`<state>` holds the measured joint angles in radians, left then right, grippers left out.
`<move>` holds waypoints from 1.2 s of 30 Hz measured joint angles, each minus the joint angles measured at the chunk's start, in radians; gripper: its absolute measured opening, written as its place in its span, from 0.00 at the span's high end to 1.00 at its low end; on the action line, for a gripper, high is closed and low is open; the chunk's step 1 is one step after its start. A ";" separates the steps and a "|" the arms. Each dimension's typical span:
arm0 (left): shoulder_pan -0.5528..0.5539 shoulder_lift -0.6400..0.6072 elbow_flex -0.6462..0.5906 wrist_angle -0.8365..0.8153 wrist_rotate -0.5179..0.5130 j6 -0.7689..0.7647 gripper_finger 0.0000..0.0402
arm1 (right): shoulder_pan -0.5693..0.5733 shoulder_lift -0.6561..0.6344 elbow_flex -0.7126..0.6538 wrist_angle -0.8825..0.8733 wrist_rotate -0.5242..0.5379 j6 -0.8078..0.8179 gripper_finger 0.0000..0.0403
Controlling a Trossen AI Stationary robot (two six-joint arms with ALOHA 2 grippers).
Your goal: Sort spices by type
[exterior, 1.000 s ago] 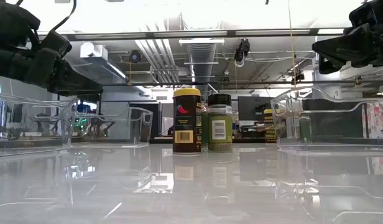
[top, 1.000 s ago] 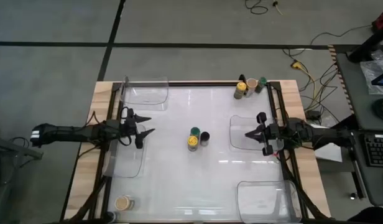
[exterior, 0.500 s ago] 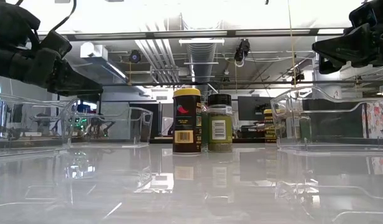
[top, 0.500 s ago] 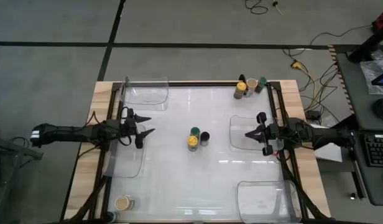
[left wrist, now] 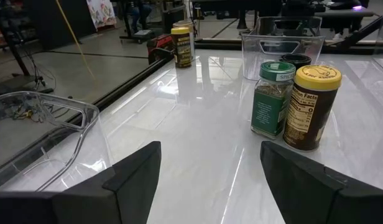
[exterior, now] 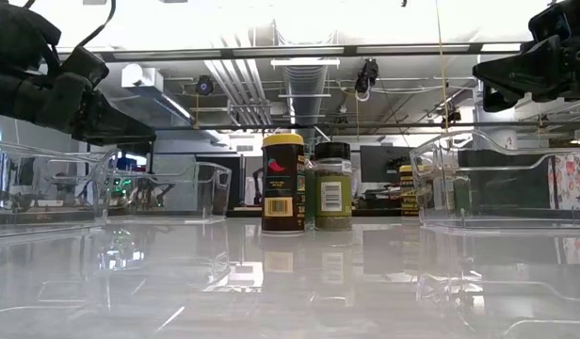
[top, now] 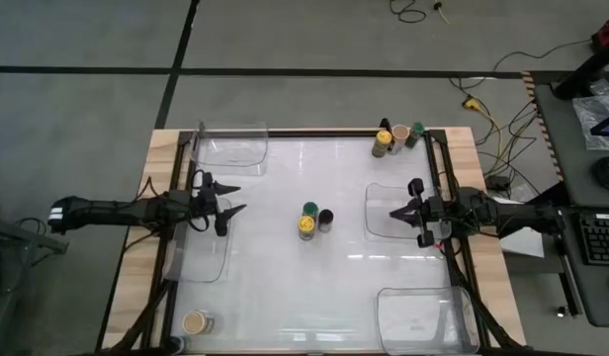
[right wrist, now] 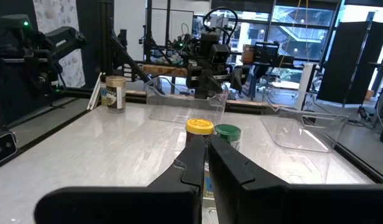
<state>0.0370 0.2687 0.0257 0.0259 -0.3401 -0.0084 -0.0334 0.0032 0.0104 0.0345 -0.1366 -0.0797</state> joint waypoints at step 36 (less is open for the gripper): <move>0.000 0.000 0.000 0.001 0.000 0.000 0.35 | 0.001 0.006 0.000 0.230 0.006 0.383 0.97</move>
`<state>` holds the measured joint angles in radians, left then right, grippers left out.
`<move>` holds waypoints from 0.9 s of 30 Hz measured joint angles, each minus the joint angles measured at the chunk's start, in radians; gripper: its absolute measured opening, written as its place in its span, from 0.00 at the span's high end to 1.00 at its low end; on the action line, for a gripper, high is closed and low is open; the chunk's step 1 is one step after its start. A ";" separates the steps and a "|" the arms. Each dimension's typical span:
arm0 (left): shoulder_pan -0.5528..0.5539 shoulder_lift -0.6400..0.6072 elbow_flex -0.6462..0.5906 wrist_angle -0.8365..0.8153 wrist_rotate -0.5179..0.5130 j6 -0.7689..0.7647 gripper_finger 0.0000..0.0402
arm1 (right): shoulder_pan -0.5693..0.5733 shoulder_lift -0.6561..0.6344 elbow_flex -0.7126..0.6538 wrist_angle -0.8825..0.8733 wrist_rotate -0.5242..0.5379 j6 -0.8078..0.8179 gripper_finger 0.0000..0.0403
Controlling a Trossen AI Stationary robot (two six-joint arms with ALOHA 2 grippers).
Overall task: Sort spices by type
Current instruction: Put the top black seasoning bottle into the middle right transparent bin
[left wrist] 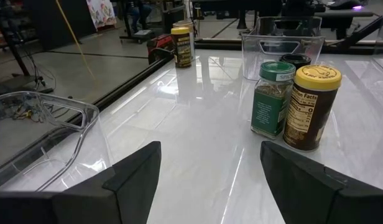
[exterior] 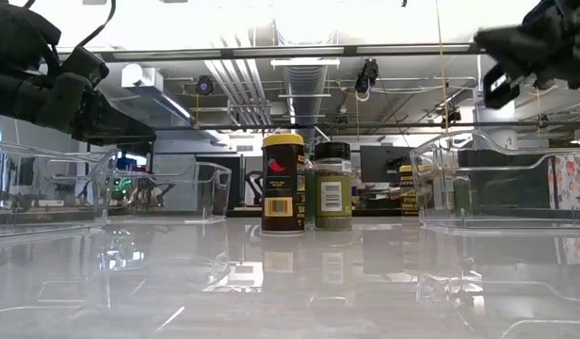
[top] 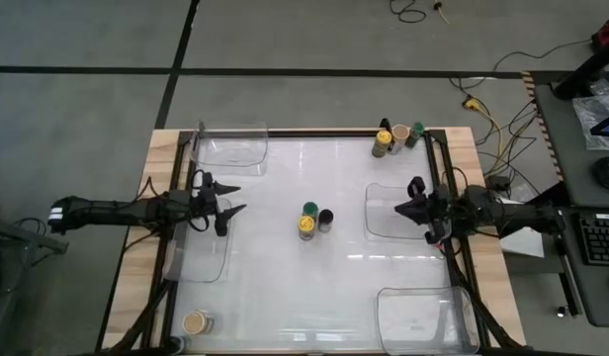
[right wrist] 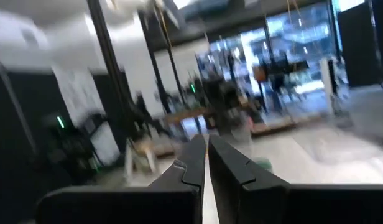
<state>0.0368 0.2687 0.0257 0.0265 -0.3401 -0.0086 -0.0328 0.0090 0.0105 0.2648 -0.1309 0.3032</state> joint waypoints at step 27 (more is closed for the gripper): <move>0.000 0.000 0.000 0.002 0.000 0.000 0.35 | 0.100 0.929 0.780 -0.467 0.192 0.016 0.97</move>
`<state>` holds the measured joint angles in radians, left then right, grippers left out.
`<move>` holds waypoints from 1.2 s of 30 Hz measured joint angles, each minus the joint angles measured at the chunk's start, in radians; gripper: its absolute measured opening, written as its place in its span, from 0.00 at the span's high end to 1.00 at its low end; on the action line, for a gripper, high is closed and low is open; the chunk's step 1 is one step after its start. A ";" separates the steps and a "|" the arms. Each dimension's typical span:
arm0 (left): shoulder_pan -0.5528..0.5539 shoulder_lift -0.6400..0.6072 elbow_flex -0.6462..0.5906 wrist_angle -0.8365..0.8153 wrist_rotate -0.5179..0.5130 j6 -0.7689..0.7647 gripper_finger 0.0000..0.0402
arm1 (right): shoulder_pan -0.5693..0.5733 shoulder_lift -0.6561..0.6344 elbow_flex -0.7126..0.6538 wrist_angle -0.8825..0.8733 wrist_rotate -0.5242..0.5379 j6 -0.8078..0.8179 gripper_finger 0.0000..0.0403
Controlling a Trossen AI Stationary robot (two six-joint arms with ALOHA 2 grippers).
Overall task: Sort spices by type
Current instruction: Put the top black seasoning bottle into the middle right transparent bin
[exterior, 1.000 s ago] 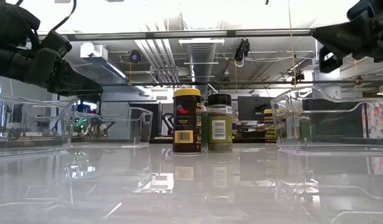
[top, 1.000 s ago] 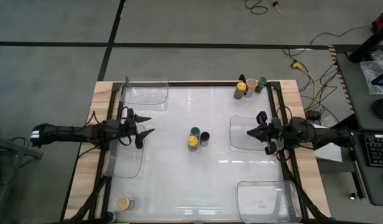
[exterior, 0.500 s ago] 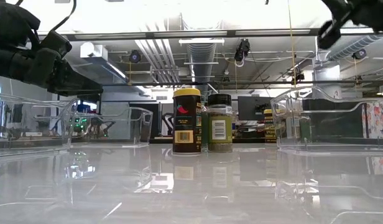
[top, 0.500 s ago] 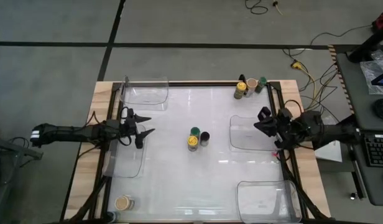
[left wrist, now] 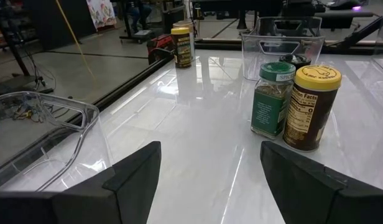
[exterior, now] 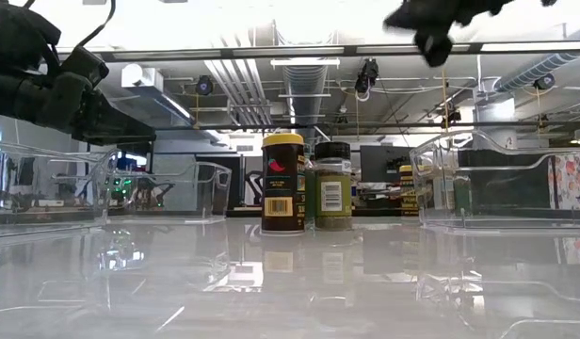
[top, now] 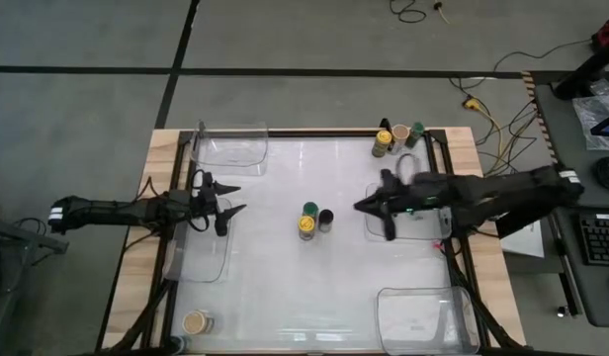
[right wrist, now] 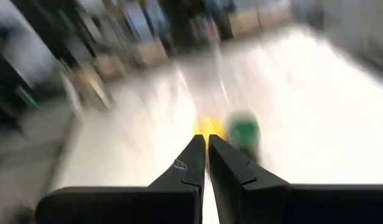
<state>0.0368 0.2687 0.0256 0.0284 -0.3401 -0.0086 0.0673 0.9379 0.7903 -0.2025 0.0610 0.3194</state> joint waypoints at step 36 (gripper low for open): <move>0.000 0.008 0.000 0.001 0.000 0.000 0.35 | -0.002 0.781 0.872 -0.725 0.045 0.067 0.21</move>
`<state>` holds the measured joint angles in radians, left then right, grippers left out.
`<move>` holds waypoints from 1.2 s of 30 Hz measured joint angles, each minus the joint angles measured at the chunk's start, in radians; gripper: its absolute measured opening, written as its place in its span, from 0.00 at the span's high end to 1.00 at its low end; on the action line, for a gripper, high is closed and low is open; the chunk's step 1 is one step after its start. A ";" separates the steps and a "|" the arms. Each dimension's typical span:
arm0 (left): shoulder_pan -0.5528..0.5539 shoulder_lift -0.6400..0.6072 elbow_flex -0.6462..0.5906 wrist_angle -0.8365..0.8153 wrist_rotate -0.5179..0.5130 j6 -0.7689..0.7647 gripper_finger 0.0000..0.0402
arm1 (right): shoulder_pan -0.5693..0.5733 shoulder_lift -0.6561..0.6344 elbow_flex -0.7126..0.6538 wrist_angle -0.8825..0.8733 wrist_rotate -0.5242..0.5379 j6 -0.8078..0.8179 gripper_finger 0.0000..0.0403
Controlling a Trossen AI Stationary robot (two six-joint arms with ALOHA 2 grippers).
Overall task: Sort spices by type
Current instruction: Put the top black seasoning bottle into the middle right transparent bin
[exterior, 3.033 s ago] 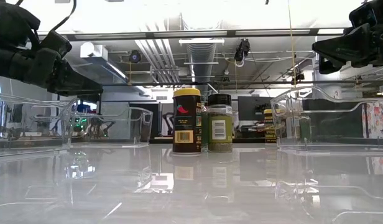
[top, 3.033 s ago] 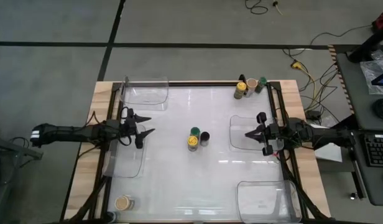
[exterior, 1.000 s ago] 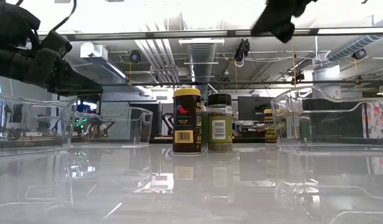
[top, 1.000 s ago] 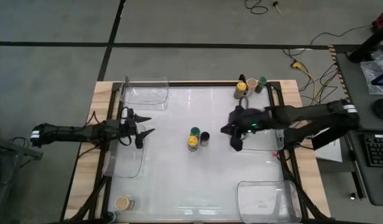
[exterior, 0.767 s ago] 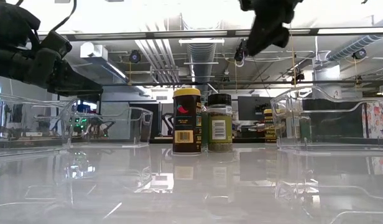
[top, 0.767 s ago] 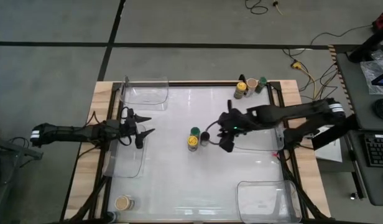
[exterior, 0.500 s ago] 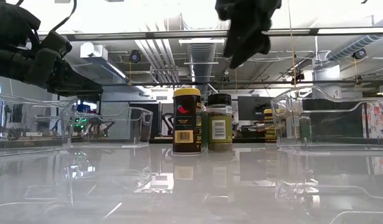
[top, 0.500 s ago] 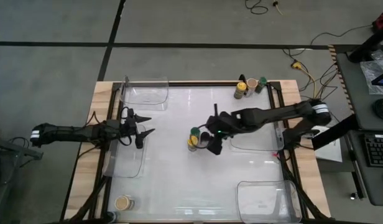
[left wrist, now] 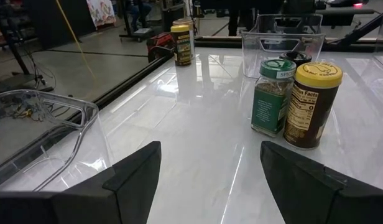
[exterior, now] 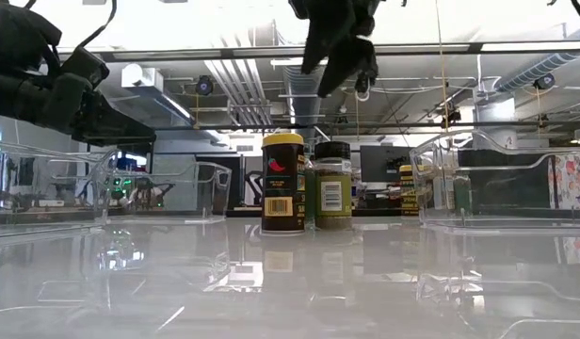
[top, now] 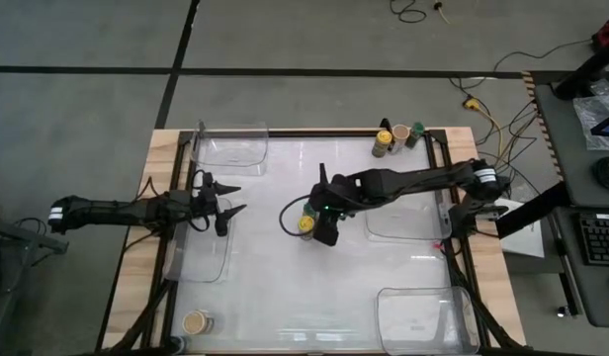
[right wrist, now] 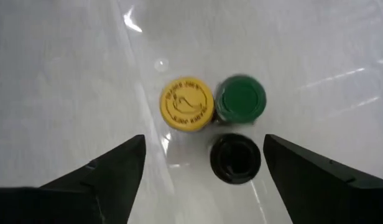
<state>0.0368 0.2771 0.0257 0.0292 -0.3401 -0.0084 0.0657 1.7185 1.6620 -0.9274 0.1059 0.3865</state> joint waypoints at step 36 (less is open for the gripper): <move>0.000 0.007 0.000 0.000 0.000 0.000 0.35 | -0.045 0.151 0.013 -0.074 -0.081 -0.374 0.13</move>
<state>0.0368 0.2845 0.0255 0.0292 -0.3401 -0.0086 0.0210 1.8691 1.6745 -1.0012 0.0249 0.0126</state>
